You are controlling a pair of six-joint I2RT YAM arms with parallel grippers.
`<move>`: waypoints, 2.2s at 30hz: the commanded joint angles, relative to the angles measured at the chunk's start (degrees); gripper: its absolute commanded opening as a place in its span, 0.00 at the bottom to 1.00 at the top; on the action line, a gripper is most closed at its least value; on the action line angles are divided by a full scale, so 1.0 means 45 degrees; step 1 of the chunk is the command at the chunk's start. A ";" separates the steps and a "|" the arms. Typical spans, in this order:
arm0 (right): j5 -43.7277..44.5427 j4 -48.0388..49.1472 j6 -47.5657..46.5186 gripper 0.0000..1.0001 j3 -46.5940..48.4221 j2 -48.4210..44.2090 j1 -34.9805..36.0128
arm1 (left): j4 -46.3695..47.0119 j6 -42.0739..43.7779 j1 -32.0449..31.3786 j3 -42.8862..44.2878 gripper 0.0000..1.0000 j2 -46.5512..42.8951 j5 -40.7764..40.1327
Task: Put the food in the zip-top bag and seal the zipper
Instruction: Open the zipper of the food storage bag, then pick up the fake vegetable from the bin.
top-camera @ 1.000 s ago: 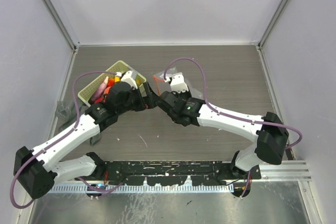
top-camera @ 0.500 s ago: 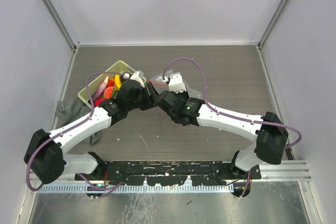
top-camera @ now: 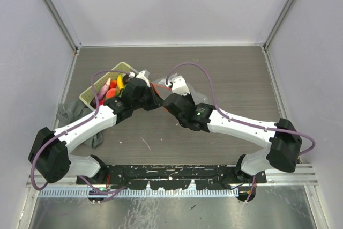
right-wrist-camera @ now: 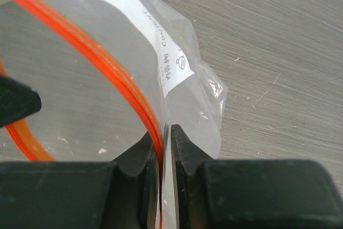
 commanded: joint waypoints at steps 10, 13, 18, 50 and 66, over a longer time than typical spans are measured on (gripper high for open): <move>-0.0435 0.2167 -0.2142 0.21 -0.1351 -0.1418 -0.0060 | -0.1485 0.1217 0.0561 0.1710 0.00 0.0240 0.1305; -0.0792 0.2230 -0.2272 0.21 -0.1491 -0.1518 -0.0051 | -0.1723 0.1342 0.0687 0.1963 0.00 0.0416 0.1544; -0.1175 0.2490 -0.2513 0.14 -0.1785 -0.1900 -0.0062 | -0.1799 0.1434 0.0782 0.2190 0.00 0.0777 0.1799; 0.1339 0.0081 0.0233 0.00 -0.0147 -0.1131 -0.0137 | -0.4037 0.3474 0.1333 0.1709 0.98 -0.2805 -0.1274; 0.0620 0.0985 -0.0421 0.00 -0.1295 -0.1941 -0.0785 | -0.5819 0.6858 0.2108 0.2905 0.98 -0.2423 -0.4659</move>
